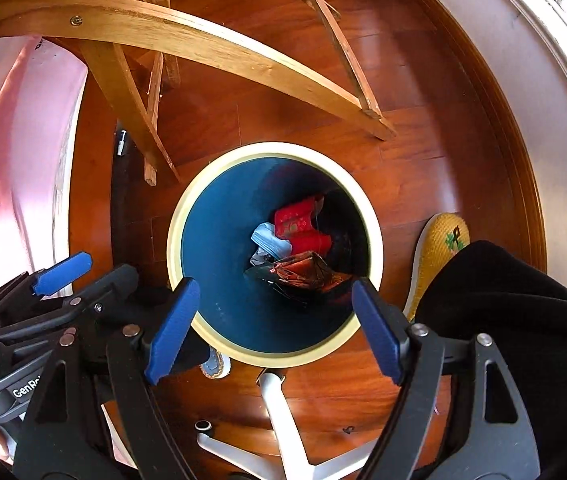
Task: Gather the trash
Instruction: 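Open both tools to drop the cloth and card into the bin, then raise both tools back over the table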
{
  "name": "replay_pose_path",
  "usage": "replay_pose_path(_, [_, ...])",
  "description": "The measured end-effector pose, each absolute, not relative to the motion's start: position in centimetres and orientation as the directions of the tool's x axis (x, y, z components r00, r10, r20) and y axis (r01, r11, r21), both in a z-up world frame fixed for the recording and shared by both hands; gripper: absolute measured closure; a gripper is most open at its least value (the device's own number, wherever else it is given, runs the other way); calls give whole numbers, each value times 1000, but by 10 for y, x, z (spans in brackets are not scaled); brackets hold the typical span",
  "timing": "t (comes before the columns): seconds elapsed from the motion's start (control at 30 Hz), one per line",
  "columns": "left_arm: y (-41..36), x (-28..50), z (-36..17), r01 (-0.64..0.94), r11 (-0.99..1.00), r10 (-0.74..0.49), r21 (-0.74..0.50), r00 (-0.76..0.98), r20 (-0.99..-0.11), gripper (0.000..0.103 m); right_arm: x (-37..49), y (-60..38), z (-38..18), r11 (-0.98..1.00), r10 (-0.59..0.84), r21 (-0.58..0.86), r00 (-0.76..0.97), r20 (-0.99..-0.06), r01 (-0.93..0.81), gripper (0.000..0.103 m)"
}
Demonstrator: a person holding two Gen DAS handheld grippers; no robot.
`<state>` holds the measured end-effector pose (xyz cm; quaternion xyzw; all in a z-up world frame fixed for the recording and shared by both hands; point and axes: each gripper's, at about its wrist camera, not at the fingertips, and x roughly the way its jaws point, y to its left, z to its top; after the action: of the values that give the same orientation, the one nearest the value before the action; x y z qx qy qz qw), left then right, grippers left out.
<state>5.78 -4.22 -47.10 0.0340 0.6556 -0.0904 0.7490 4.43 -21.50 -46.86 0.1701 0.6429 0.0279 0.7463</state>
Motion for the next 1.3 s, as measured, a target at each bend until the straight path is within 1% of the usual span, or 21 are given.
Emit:
replay_pose_path(0.1, [-42,56,-466,187,981,-81,-56,131,-988,36,43,-213,-466,945,252,281,176,-952,169,26])
replay_pose_path(0.27, [-47,47,-449,221,975,-31,13,193,-981,36,40,-209,-456,951,240,270,189,-952,149,26])
replay_pose_path(0.43, [-40,40,-433,223,974,-75,-32,187,-980,36,34,-208,-439,955,229,259,198,-953,142,26])
replay_pose_path(0.5, [-39,37,-424,225,973,-85,-41,191,-978,36,30,-206,-428,961,216,245,205,-955,127,26])
replay_pose_path(0.63, [-35,25,-396,239,967,-144,-93,204,-968,36,21,-203,-399,969,212,233,206,-955,85,26])
replay_pose_path(0.73, [-33,12,-366,272,956,-173,-109,226,-959,36,13,-201,-368,978,197,208,222,-955,30,26])
replay_pose_path(0.8, [-31,3,-343,293,951,-176,-97,255,-951,36,8,-200,-346,981,191,196,238,-952,-3,27])
replay_pose_path(0.93, [-20,-10,-283,318,943,-208,-99,330,-921,36,-1,-199,-297,982,190,178,286,-939,-68,27])
replay_pose_path(1.0, [-12,-12,-251,309,944,-232,-117,368,-900,36,-6,-198,-272,979,199,175,318,-927,-104,27])
replay_pose_path(1.17, [10,-1,-176,266,956,-240,-124,465,-852,36,-8,-197,-207,972,213,154,397,-893,-175,27])
replay_pose_path(1.3, [23,15,-125,247,960,-246,-132,515,-821,36,-1,-193,-157,966,230,142,463,-856,-217,27])
